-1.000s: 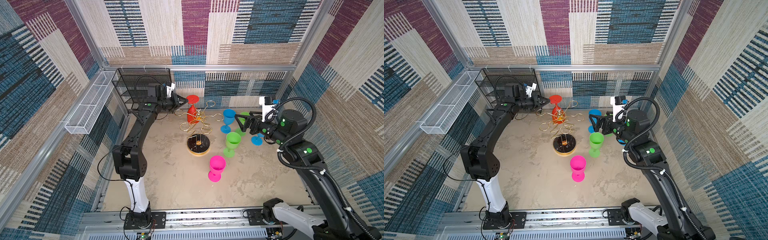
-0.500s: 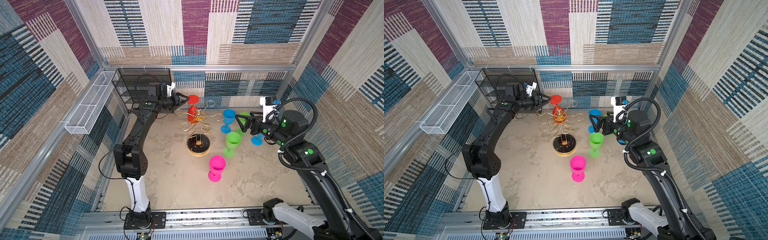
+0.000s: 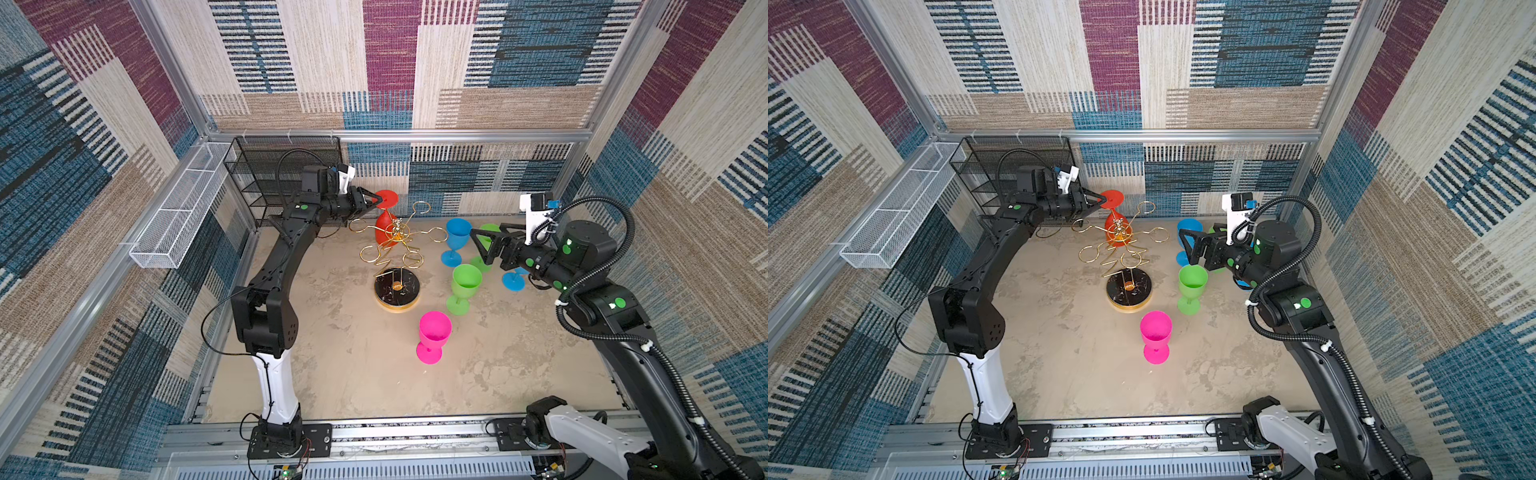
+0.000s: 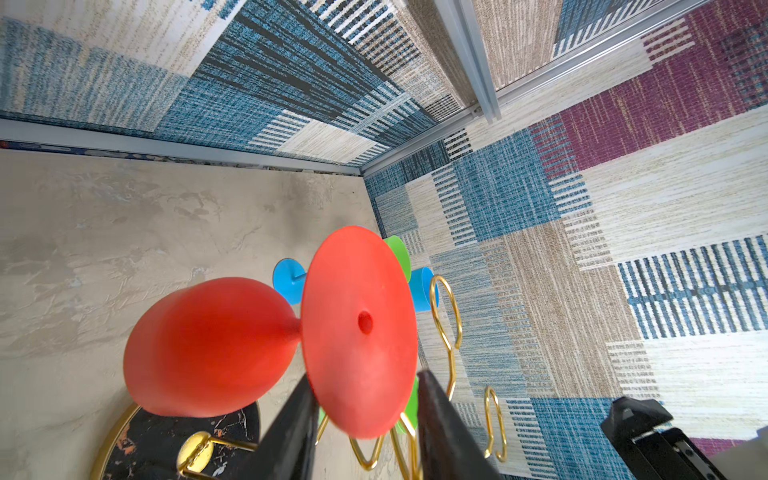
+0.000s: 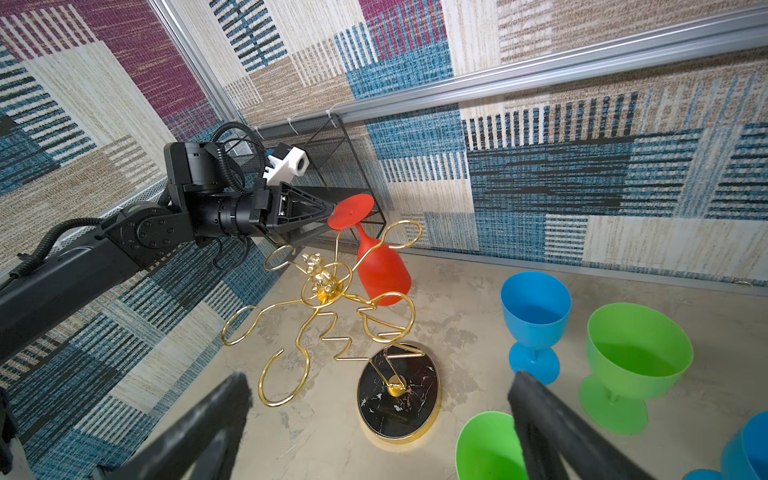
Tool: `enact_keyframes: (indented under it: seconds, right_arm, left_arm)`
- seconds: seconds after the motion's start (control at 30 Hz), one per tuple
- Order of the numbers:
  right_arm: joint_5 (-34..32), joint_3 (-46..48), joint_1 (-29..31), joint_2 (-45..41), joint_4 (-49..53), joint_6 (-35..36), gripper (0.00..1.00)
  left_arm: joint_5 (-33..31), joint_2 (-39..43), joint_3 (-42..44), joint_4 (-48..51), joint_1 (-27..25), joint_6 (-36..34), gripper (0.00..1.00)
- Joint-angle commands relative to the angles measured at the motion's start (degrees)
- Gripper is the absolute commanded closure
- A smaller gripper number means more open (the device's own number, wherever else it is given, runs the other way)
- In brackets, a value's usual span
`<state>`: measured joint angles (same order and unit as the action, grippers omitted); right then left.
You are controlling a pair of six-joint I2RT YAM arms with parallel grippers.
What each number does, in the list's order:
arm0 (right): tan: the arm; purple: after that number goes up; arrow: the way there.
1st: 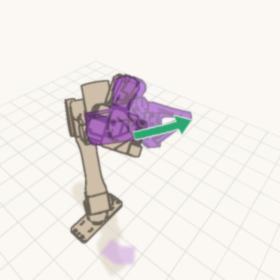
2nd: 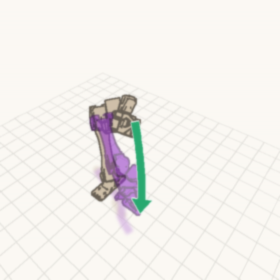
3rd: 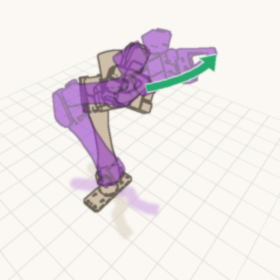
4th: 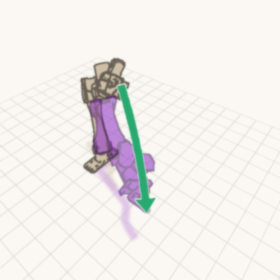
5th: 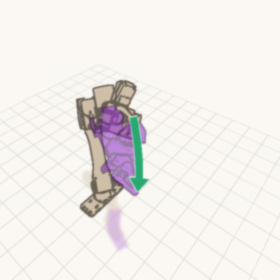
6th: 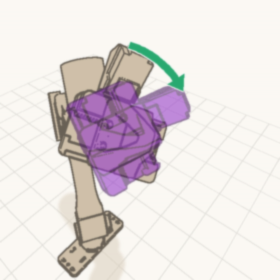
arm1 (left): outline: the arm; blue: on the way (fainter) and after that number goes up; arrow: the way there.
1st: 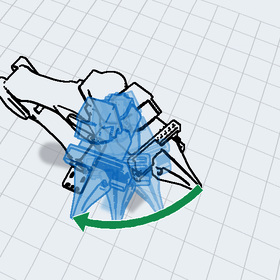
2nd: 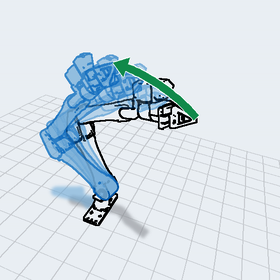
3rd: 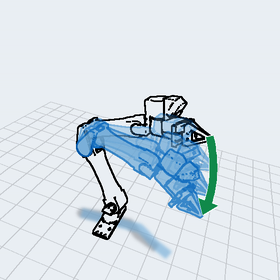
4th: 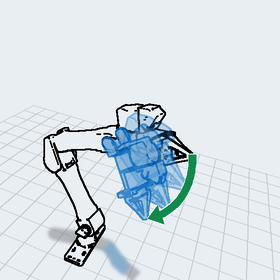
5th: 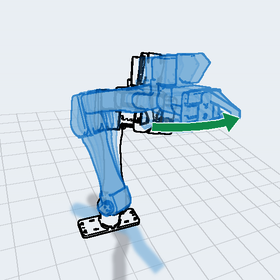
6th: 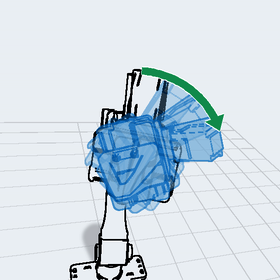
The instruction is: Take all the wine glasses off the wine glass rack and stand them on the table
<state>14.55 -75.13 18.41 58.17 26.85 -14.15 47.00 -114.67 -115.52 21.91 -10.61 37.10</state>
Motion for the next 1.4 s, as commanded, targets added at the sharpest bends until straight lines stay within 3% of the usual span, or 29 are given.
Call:
enact_keyframes:
  seconds: [0.0,0.3,0.63,1.2,1.23,1.3,1.37]
  right_arm:
    - [0.0,0.32,-0.01,-0.05,-1.53,-0.61,0.01]
    - [-0.21,0.6,0.03,-0.52,-1.54,-0.61,0.01]
    - [-0.43,1.38,0.0,-0.96,-1.76,-0.74,0.01]
    - [-0.63,1.74,0.02,-1.61,-1.75,-0.96,0.01]
    - [-0.6,1.68,0.04,-1.57,-1.7,-0.99,0.01]
    - [-0.66,1.76,0.0,-1.71,-1.67,-1.03,0.01]
    - [-0.66,1.78,0.03,-1.81,-1.71,-1.12,0.01]
  left_arm:
    - [-0.43,0.84,-0.23,1.57,-0.02,-2.34,0.64]
    - [-0.45,1.2,0.06,1.9,0.06,-2.47,0.75]
    - [-0.34,2.23,0.71,1.91,0.59,-2.32,0.79]
    - [1.42,4.76,4.08,-3.53,1.47,1.44,0.96]
    - [1.42,4.8,4.08,-3.46,1.47,1.5,0.94]
    - [1.52,4.59,3.98,-3.09,1.47,1.41,0.61]
    - [1.45,4.09,3.12,-1.36,1.46,0.78,0.45]
